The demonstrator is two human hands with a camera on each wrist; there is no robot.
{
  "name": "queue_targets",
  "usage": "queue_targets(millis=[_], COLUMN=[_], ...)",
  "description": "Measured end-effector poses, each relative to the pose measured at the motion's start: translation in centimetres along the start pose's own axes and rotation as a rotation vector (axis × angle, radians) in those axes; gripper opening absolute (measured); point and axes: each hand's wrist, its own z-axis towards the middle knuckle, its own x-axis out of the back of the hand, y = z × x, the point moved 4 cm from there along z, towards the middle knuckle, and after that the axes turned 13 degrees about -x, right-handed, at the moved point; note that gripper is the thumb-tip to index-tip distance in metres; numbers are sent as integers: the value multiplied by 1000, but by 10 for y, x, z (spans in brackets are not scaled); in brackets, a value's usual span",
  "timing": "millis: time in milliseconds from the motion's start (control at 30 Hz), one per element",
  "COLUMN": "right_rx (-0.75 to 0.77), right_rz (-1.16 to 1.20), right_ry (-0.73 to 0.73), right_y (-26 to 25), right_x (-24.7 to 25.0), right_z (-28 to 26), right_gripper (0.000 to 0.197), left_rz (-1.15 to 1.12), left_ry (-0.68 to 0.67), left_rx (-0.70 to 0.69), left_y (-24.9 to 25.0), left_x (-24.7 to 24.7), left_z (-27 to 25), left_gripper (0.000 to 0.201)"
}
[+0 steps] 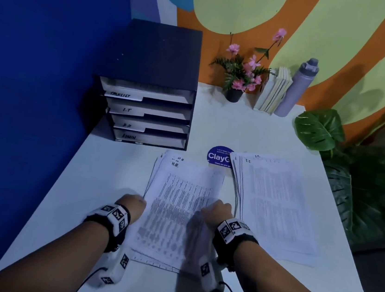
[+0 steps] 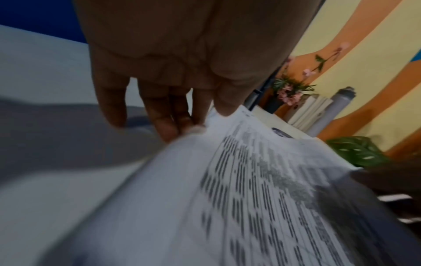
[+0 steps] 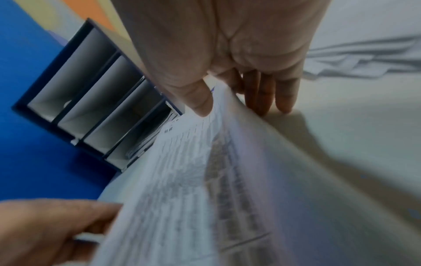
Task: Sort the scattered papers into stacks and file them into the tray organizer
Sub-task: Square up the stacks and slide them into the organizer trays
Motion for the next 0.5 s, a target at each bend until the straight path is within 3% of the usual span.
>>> queue_targets(millis=[67,200,267,333,467,500], right_rx=[-39,-17,23,105,366,430], right_rz=[91,176,162,253,538,593], right_ry=[-25,-147,-134,-90,-48,-55], right_y=[-2,-4,-4,-6,-16,-21], right_x=[2,3,4,10,41,52], right_z=[4,10,8,0,-30,-39], right_gripper=[51,38,33,18,16,19], left_rz=[31,-36,-98,-258,-518,-580], left_ry=[-56,-34,-29,0,101,144], left_rx=[-28,-60,-53,-46,-95,-150], left_y=[0,-1,-5,-10,-14,-5], left_x=[-8,-14,-15,-10,8,18], left_z=[-1,-5,-4,-5,3,1], left_gripper=[37,28,25,7,81,89])
